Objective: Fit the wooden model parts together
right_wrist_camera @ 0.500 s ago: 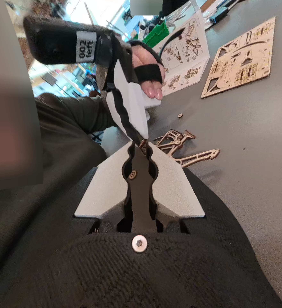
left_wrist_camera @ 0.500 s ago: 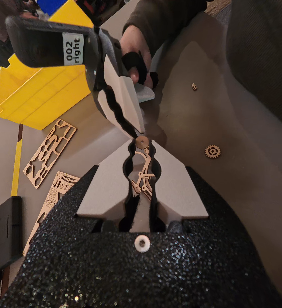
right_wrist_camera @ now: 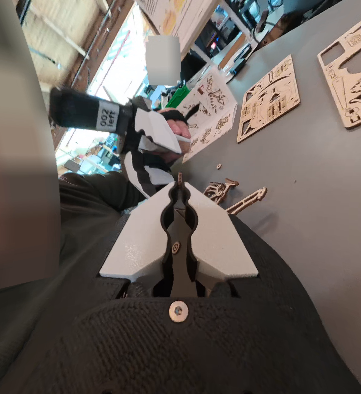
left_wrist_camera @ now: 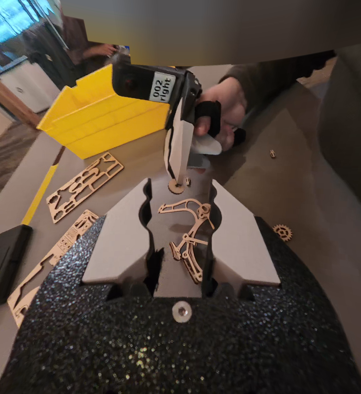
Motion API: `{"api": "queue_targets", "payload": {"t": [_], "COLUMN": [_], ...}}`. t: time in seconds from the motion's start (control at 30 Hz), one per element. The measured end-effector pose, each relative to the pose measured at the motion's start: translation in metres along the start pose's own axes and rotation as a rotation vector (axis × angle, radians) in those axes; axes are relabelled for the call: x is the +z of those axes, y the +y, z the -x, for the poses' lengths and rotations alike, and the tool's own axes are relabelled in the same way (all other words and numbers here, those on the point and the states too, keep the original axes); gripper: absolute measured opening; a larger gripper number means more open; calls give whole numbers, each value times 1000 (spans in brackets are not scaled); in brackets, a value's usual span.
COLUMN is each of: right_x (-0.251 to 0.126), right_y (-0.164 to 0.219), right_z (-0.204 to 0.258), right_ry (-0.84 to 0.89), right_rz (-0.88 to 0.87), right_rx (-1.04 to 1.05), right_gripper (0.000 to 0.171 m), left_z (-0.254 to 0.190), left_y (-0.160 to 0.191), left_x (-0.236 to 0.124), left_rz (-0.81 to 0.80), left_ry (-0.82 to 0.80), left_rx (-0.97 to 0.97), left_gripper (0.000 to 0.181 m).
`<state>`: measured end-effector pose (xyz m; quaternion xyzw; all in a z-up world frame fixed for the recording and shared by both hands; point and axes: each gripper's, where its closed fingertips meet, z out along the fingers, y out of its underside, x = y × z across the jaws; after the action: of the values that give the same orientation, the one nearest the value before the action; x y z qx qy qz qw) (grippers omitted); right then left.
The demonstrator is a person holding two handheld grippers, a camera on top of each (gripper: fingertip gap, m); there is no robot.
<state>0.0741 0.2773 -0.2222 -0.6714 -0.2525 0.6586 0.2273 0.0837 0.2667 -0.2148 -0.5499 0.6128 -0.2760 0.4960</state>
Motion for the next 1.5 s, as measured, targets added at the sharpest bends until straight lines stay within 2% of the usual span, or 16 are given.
{"api": "queue_targets", "payload": {"t": [0.03, 0.17, 0.33, 0.5, 0.63, 1.0, 1.13, 1.17, 1.23, 1.27, 1.33, 1.43, 1.5], "right_x": [0, 4, 6, 6, 5, 6, 6, 6, 6, 6, 6, 5, 5], "right_y": [1, 13, 19, 20, 16, 16, 17, 17, 18, 18, 17, 16, 16], "right_z": [1, 4, 4, 2, 1, -2, -1, -1, -1, -1, 0, 0, -1], "right_ry": [-13, -51, -68, -58, -49, -43, -31, -27, -25, -28, -36, -40, -42], "right_rz": [-11, 4, 25, 26, 5, 3, 11, 12, 18, 17, 15, 6, 5], "right_rx": [26, 111, 143, 142, 138, 159, 111, 103, 101, 104, 111, 121, 129], "right_gripper": [0, 0, 0, 0, 0, 0, 1, 0, 0, 0, 1, 0, 0], "left_z": [-1, -5, -13, -13, -4, -10, -11, -9, -4, -5, -7, -6, -6], "left_y": [2, 7, 11, 13, 8, 13, 12, 10, 11, 13, 16, 19, 20], "left_x": [0, 1, 5, 5, 2, 6, 4, 4, 4, 5, 7, 7, 8], "left_rz": [-13, -31, -1, 11, -15, 27, -2, -18, -5, 9, 25, 40, 47], "left_ry": [-26, -84, -32, -34, -116, -82, -46, -61, -82, -72, -57, -74, -68], "left_rx": [3, 57, 61, 64, 107, 116, 63, 45, 32, 26, 15, 43, 36], "left_gripper": [49, 37, 14, 14, 15, 4, 4, 10, 34, 37, 33, 15, 14]}}
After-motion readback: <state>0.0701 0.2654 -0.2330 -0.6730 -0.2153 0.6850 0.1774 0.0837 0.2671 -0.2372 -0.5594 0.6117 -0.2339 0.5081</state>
